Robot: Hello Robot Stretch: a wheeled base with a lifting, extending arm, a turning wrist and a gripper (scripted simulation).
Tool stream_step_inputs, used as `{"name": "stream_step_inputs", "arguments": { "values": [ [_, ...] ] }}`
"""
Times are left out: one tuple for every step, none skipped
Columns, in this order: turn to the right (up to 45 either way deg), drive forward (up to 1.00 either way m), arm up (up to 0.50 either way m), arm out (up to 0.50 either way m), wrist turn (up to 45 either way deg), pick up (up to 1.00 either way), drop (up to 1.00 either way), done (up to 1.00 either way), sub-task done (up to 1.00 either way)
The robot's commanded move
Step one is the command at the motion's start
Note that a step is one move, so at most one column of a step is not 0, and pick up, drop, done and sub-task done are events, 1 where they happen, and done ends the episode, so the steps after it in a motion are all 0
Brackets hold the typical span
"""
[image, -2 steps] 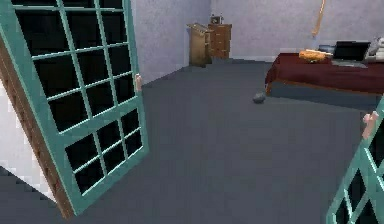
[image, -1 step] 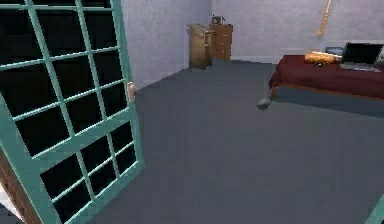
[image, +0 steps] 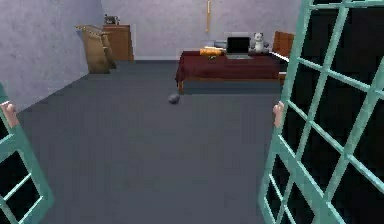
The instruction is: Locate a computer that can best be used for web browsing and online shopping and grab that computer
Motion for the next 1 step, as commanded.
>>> {"name": "stream_step_inputs", "arguments": {
  "values": [
    [0.0, 1.00, 0.00, 0.00, 0.0, 0.00, 0.00, 0.00, 0.00]
  ]
}}
